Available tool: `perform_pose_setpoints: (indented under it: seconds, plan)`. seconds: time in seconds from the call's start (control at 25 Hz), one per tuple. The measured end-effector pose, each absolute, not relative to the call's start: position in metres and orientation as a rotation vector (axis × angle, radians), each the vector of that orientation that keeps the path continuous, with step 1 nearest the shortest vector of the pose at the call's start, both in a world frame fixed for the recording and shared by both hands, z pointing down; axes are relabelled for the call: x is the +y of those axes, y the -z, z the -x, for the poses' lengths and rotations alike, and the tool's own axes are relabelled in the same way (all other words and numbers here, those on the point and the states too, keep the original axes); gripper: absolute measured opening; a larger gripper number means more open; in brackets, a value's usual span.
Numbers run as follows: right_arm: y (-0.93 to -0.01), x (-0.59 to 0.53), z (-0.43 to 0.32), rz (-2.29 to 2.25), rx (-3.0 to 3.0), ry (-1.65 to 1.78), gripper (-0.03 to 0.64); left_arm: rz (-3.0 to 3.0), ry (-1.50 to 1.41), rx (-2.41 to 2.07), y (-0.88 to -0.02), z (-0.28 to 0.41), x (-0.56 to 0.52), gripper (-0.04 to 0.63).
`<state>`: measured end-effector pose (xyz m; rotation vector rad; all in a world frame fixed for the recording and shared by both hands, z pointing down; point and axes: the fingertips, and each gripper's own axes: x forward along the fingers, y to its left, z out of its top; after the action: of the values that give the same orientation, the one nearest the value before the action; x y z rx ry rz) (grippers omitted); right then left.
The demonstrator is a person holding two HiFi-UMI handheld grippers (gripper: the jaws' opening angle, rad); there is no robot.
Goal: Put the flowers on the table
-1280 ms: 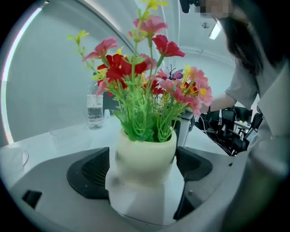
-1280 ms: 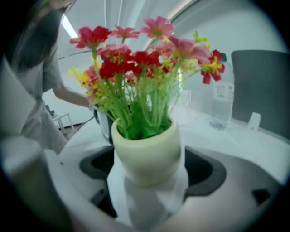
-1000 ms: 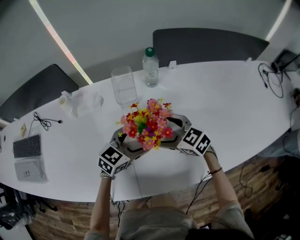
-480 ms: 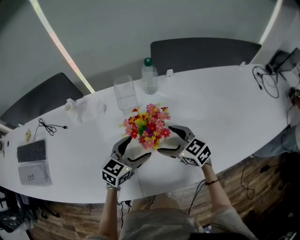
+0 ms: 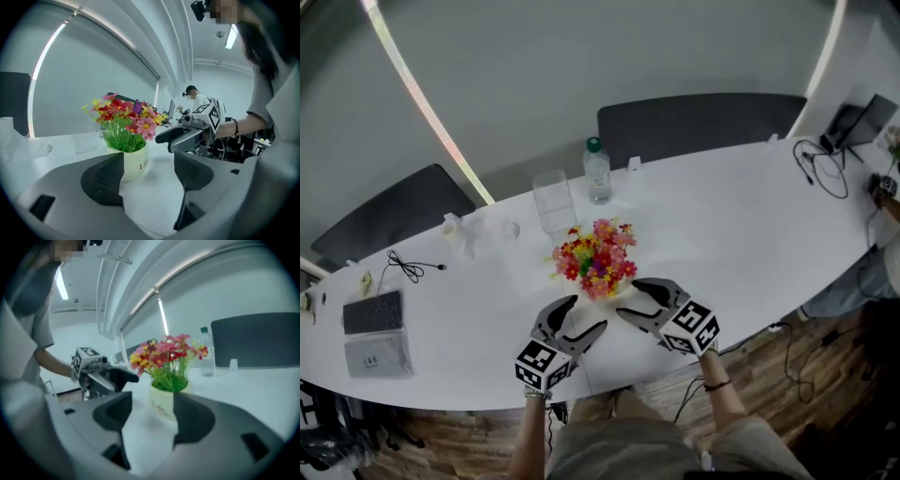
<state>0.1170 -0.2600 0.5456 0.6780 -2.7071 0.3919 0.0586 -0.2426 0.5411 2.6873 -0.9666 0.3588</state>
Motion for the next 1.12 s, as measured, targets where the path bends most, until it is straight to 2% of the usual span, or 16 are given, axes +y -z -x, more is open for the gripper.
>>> perform_pose_setpoints:
  seconds: [0.16,0.56,0.68,1.12]
  plan:
    - [-0.536,-0.25,-0.113,-0.687,-2.737,-0.413,0.237,-2.707,-0.362,-0.947,-0.534,-0.063,-0.232,0.3]
    - [-0.511,-0.228,-0.106,-0.698,-2.809,-0.425,0.131,-2.737,-0.308,-0.953,-0.514,-0.067,-0.212,0.207]
    - [-0.504,-0.223,-0.104,-0.703,-2.827,-0.424,0.109,-2.753,-0.295,-0.944,-0.509,-0.07,-0.207,0.157]
    - [-0.483,-0.207,-0.1,-0.694,-2.901,-0.438,0.057,-2.792,-0.288,-0.924,-0.494,-0.081,-0.198,0.069]
